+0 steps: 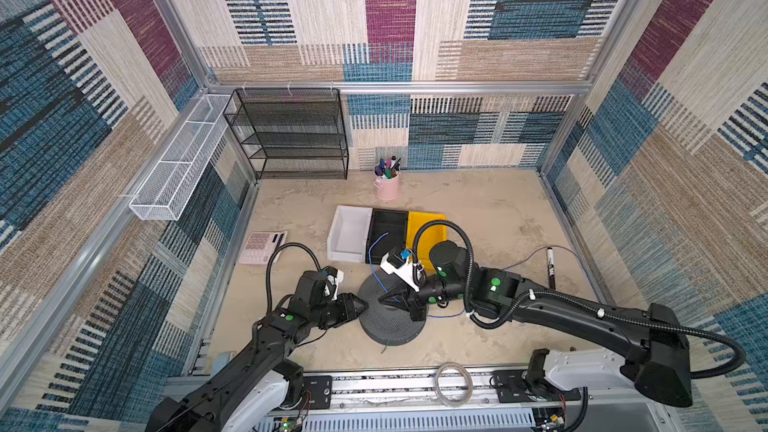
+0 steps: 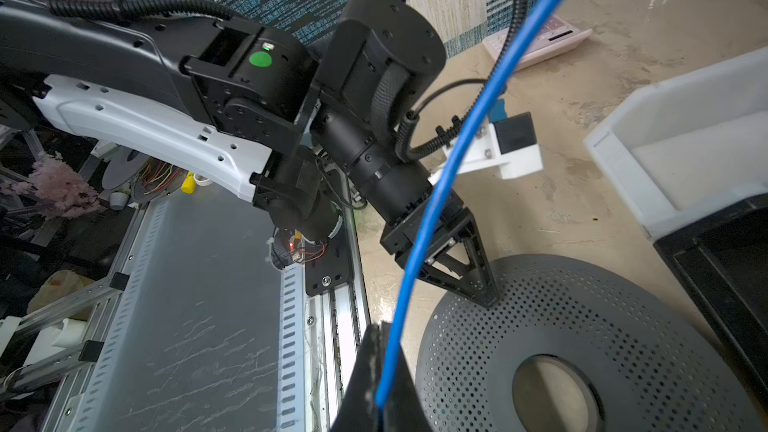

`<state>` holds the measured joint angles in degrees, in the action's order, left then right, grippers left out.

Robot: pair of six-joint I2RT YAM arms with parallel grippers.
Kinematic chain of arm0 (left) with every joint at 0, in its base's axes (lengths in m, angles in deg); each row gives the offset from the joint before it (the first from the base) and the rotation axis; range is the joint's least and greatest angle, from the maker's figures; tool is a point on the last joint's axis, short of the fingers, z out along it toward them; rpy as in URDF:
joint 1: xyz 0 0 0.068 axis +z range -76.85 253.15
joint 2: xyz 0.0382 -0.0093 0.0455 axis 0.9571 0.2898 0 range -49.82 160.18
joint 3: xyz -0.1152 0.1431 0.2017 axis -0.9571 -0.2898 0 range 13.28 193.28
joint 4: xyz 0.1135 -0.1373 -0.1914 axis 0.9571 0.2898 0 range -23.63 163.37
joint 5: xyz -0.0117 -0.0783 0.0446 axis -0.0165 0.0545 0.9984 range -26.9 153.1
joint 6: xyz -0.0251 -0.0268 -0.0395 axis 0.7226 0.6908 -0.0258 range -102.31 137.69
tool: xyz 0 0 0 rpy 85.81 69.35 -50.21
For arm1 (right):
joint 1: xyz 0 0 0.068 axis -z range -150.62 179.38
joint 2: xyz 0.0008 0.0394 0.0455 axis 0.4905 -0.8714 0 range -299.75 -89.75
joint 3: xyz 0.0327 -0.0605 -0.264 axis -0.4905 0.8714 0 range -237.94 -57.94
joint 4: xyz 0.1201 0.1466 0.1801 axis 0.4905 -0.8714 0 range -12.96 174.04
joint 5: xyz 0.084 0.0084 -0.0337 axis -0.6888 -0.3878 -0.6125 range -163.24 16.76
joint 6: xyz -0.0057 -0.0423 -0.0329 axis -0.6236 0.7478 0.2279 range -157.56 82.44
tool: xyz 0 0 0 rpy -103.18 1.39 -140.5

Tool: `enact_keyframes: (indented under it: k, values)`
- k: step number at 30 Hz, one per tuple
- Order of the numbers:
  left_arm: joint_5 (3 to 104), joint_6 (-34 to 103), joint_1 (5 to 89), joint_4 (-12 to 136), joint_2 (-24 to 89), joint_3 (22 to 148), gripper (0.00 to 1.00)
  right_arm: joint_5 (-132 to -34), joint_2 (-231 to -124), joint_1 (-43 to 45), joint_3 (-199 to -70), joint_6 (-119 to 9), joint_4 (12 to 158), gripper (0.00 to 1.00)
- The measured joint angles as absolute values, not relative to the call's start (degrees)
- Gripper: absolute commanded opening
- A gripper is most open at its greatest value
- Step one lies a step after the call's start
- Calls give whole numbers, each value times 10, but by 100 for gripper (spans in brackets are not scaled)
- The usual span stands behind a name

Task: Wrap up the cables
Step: 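Grasp the gray spool's flange with the left gripper and tip it upright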

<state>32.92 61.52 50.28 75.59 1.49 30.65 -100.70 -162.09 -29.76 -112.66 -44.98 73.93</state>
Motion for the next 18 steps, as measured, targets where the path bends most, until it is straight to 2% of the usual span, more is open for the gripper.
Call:
enact_keyframes:
  k: [6, 8, 10, 15, 18]
  values:
    - [300, 622, 504, 685, 33, 290, 33, -1017, -1636, -298, -1153, -450, 739, 0]
    - [297, 628, 504, 676, 28, 284, 24, -1018, -1638, -298, -1156, -450, 739, 0]
    - [285, 646, 504, 664, 23, 282, 11, -1018, -1641, -298, -1157, -450, 738, 0]
    - [253, 670, 501, 626, 7, 285, 7, -1018, -1643, -298, -1165, -450, 732, 0]
    - [260, 675, 503, 645, -4, 290, 0, -1022, -1639, -298, -1175, -450, 731, 0]
